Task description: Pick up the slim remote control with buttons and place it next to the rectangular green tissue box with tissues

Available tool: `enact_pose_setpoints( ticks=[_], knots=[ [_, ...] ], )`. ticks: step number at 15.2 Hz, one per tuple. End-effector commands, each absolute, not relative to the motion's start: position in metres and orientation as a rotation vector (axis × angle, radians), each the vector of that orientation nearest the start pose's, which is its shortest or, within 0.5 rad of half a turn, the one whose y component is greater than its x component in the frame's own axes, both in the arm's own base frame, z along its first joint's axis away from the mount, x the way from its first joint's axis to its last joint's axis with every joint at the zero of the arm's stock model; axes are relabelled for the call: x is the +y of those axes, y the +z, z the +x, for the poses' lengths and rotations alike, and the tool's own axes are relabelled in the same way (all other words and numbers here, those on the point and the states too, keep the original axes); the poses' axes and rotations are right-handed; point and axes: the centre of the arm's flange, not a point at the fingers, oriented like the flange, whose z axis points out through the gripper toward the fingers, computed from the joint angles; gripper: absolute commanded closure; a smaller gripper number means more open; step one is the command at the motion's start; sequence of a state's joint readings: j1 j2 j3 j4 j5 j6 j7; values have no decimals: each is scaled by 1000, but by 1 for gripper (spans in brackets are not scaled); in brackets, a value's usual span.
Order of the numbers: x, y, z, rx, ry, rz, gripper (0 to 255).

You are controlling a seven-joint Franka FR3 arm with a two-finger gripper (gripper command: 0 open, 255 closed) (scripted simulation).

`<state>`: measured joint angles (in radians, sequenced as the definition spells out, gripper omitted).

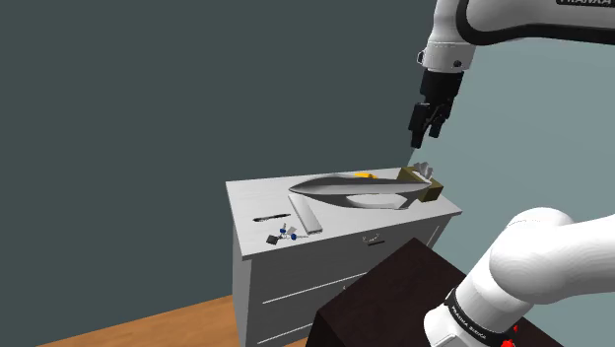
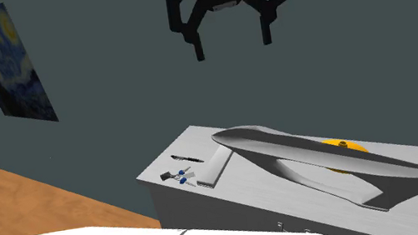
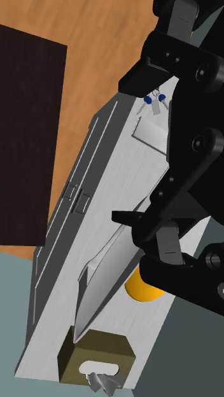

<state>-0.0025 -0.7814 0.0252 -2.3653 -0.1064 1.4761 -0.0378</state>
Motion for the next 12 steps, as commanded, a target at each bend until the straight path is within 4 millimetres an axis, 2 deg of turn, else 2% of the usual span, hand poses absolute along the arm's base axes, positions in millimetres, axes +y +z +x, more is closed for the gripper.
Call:
enact_pose_setpoints(
  ticks=[1, 12],
  knots=[
    [-3, 578, 297, -78, 178, -3259, 0],
    [21, 459, 367, 0, 111, -3227, 0]
  ],
)
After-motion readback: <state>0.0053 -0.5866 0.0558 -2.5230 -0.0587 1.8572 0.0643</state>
